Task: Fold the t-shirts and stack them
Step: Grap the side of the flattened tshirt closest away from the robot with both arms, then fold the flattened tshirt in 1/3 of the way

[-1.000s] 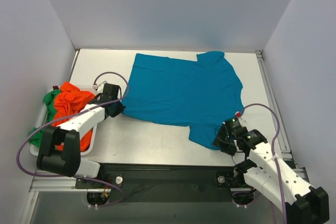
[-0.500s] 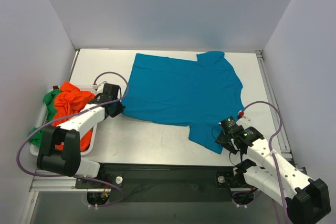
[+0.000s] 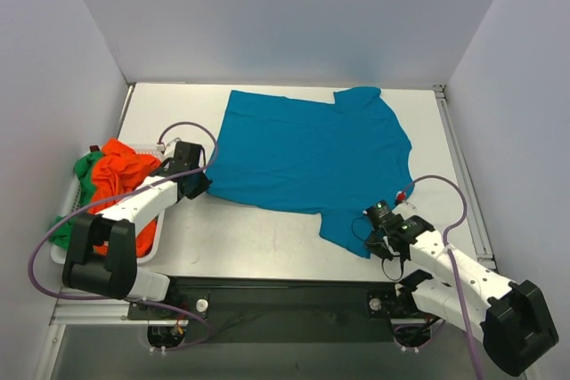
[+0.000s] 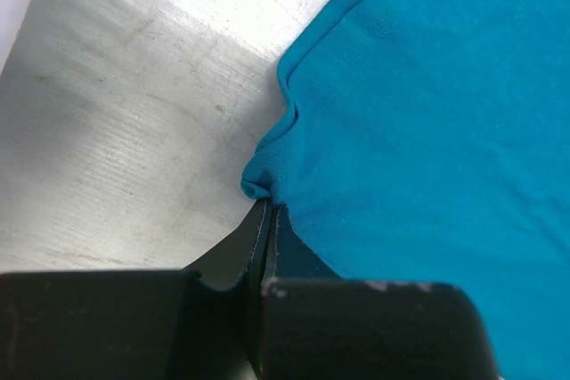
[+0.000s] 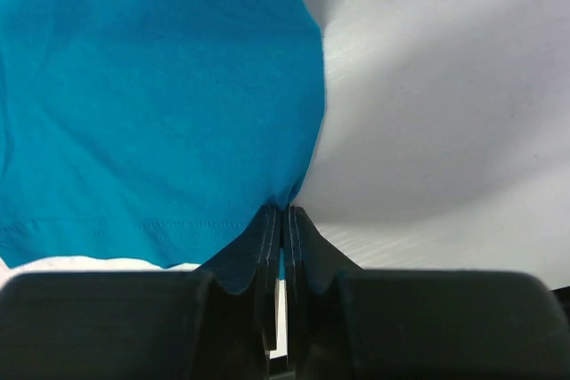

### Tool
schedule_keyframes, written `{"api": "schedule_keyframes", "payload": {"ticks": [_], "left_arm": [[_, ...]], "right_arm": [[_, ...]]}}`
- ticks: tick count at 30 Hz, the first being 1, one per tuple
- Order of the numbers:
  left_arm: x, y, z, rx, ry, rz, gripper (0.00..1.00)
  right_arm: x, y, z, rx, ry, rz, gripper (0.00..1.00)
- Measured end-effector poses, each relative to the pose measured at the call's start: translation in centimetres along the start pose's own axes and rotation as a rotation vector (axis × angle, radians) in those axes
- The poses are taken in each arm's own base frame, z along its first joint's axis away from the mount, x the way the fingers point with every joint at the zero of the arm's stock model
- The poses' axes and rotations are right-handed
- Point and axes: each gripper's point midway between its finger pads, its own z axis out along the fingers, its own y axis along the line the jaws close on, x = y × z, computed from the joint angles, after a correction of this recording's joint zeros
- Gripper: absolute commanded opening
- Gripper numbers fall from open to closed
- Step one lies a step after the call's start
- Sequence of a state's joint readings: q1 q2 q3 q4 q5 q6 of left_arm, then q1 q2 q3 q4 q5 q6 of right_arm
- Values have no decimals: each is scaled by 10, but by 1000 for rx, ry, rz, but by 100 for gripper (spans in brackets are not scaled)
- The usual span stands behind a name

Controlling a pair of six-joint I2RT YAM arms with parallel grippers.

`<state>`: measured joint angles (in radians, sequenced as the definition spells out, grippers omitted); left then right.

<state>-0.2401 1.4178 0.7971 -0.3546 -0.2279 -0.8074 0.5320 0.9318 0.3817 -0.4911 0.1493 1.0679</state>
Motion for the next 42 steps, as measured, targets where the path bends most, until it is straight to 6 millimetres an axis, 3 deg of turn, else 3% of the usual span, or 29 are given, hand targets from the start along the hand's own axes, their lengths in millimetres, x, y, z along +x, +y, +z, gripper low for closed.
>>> {"api": "schedule_keyframes", "payload": {"ticks": [6,13,21,27,32,42], "left_arm": [[5,6,2,-15,7,8,0],[21,26,5,-59,28,23,0],[29,43,-9,-51,3,27,0],[19,31,-9,-42,-6,41,0],[4,9,3,-43,-2,46,0],[-26,-33,21,-19,-16,25,0]], "right_arm": [[-7,-1,-13,-35,-40,16,0],[-38,8,-79,-225,-174,79,0],[-21,-16,-92,-202,-121,59,0],[-38,-10,-105,-119,-127,-21,0],[-83,20,-117,-29,-201,-103,0],[-138,38,-79,88,-177,-103,0]]}}
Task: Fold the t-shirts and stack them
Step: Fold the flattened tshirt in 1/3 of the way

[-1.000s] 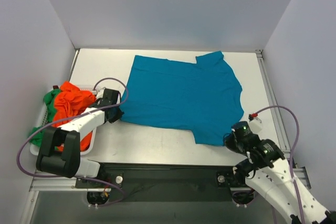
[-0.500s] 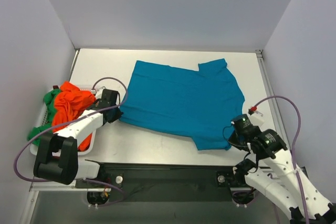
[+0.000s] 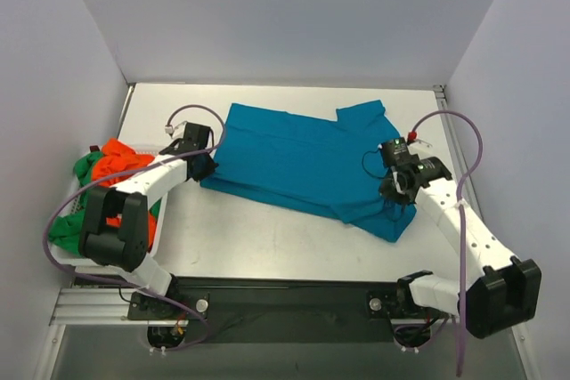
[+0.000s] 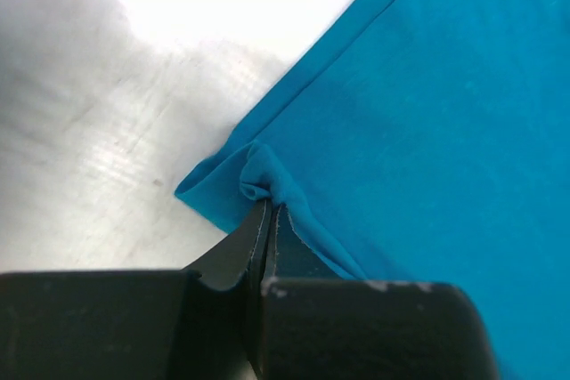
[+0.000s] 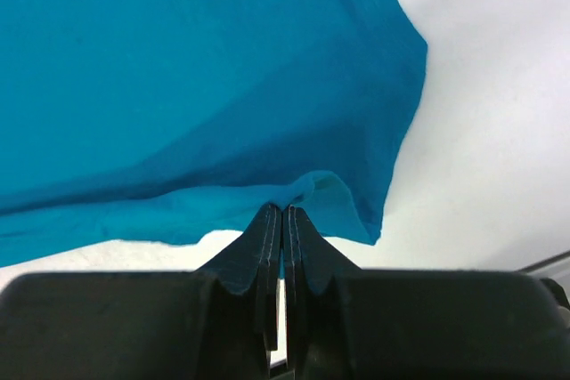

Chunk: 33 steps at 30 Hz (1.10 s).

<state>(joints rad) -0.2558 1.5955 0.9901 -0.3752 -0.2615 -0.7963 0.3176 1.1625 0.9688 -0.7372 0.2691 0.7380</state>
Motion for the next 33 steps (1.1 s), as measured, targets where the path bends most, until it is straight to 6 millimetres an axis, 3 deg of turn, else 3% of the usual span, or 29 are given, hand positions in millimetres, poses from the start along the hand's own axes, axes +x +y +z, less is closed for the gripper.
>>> {"api": "schedule_keyframes", "payload": {"ticks": [5,12,22,33], "left_arm": [[-13,-19,9,13,-6,-9,0],[-16,-25,17,5,10,-8,0],[-22,-30,24,11,20,-19,0],[-18,-32,35,6,48,-18,0]], "right_arm": [[-22,19,8,-26,1,-3,0],[-45,27,11,-46,-16,21,0],[-57,16,19,-51,-3,73,0],[-56,22,34,-66,33,67,0]]}}
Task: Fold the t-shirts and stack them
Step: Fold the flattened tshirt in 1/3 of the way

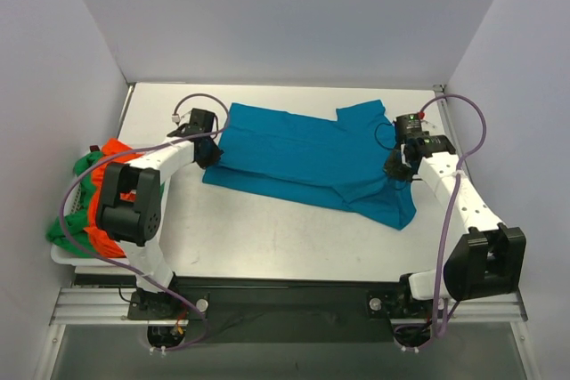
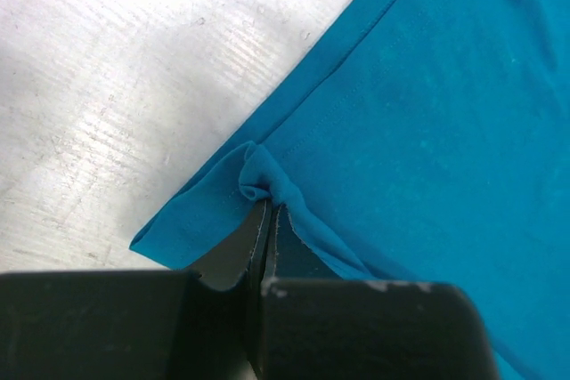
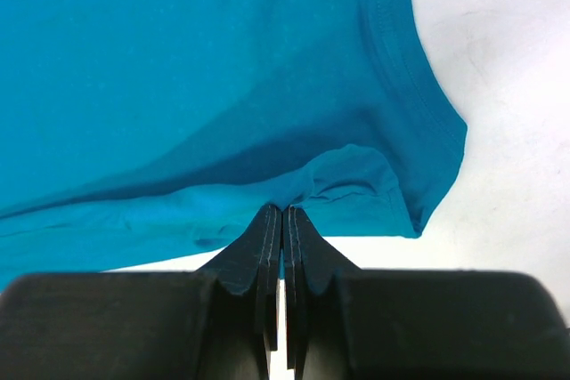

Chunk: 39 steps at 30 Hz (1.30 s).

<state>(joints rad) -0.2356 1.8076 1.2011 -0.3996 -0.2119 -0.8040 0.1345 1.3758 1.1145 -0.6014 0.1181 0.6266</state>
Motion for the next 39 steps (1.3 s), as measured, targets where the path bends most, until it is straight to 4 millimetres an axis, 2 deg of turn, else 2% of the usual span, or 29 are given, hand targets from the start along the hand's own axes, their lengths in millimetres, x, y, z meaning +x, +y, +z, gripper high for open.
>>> {"api": "schedule_keyframes", "payload": {"ticks": [10,22,25,26,29,30,31,33,39], "left_arm": [[-8,-9,0,19,-9,-7,0],[-4,-9,7,14,10,-4,1],[-5,-10,8,18,14,-6,8],[-5,-10,8,20,16,-6,19],[-7,-11,9,33,17,-6,41],[-8,-12,9,38,16,-9,53],[-9,-13,9,47,16,-9,59],[-12,-16,10,64,9,-17,62],[-14,-17,-1,104,-11,-29,62]], "right_arm": [[-7,-5,4,-6,0,30,0],[-5,-2,13,-15,26,27,0],[-6,-3,16,-14,31,28,0],[-7,-4,16,-14,30,30,0],[-9,-7,17,-12,29,38,0],[-9,-7,18,-13,30,39,0],[-9,-7,19,-11,33,41,0],[-8,-7,22,-13,41,41,0],[-4,-6,34,-2,72,39,0]]}}
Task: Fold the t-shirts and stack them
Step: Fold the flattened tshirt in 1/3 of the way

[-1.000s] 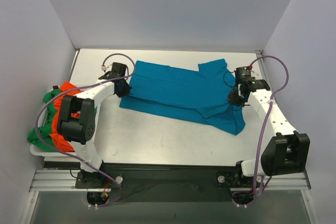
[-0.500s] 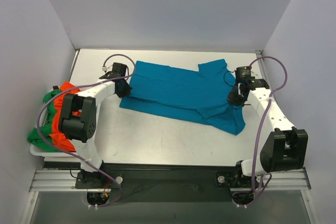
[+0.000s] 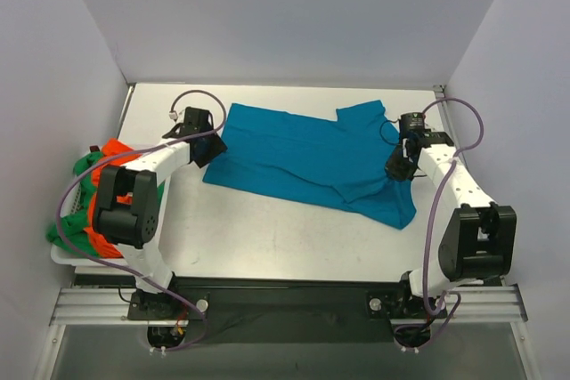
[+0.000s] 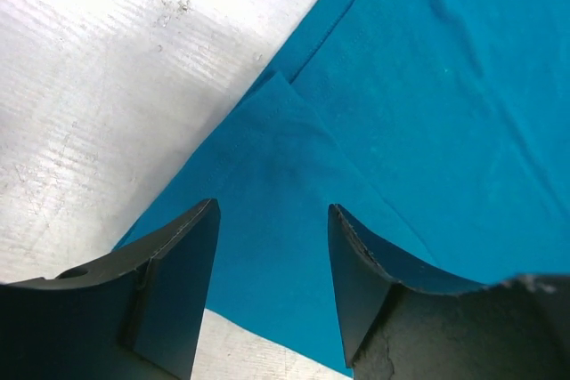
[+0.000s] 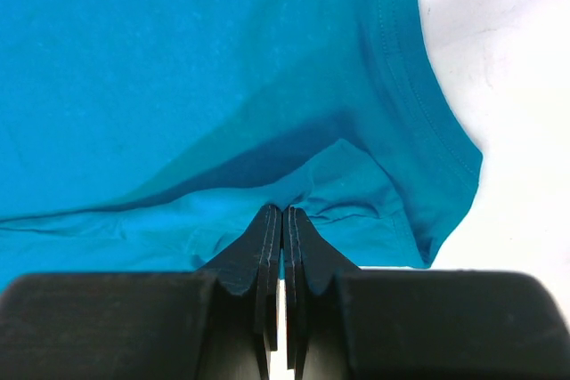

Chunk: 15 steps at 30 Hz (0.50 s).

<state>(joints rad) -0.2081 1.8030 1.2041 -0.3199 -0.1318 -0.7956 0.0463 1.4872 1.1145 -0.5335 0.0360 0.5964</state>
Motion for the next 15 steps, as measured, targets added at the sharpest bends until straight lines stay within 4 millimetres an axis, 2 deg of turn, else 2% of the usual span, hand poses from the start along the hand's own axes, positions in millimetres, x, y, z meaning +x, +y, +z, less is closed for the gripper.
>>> {"api": "schedule_keyframes", "payload": {"ticks": [4,15], "left_arm": [[4,2,-5,14,-8,-6,60],[34,14,1,-8,37,16,56]], "right_arm": [[0,2,7,11,18,-3,0],[-17,16,15,1,15,-4,0]]}}
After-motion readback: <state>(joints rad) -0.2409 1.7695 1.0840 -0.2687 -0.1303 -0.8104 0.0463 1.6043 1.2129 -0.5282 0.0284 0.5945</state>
